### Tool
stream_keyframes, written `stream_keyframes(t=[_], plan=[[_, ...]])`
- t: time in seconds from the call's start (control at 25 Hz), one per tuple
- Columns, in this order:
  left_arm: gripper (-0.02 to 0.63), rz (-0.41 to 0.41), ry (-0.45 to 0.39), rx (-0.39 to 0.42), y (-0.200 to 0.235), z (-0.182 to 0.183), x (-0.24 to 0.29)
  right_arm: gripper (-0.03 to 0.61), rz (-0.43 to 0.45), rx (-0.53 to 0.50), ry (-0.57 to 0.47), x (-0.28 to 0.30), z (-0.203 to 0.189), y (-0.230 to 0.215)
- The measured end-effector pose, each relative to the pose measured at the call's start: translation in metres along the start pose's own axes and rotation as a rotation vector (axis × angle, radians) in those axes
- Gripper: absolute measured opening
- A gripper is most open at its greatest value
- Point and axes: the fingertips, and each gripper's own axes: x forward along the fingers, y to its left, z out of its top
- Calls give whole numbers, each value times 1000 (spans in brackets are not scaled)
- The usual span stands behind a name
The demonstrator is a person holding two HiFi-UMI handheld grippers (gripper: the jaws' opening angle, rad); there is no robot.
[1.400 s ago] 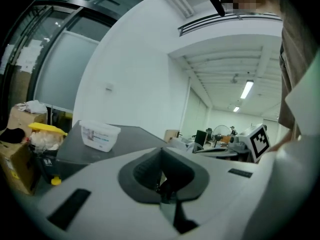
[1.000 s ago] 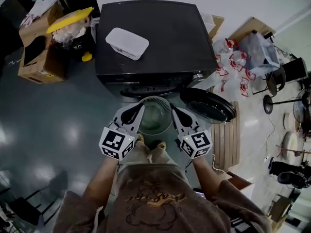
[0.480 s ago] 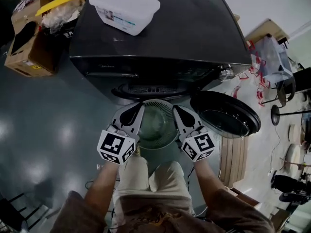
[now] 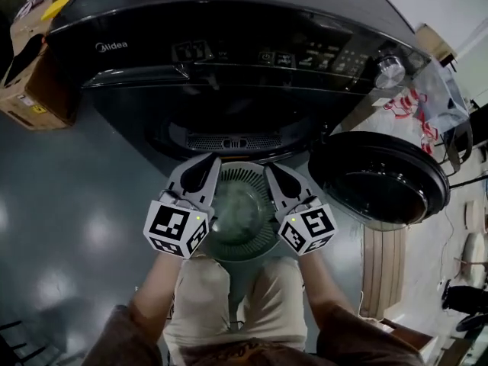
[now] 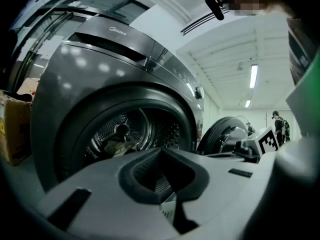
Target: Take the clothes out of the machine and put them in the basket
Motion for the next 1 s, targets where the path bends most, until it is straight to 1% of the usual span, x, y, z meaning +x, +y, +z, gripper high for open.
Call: stream_keyframes(t=[0.12,0.4,0.52,0.6,0.8,1.0], plan=[[6,19,-27,16,1,-18,5,-3,7,-2,-37,1,-19,-8],[6,35,-47,29,-17,-47,-6,-3,52,-19,-83,-13,-40,-8],[6,54,-63,27,-25,-49,-11,-3,77,-28,-93,-22,-42,-4],[6,66,-66,49,-31,-48,-15,-3,87,-32,-104,-28,-41,-1],[6,88,-78,71,-37,-48,-19,-3,85,-36,-118,-34,-41,-2],[6,87,-72,92,-43,-53,-15,-3,92,-33,-123,-34,-44,2]])
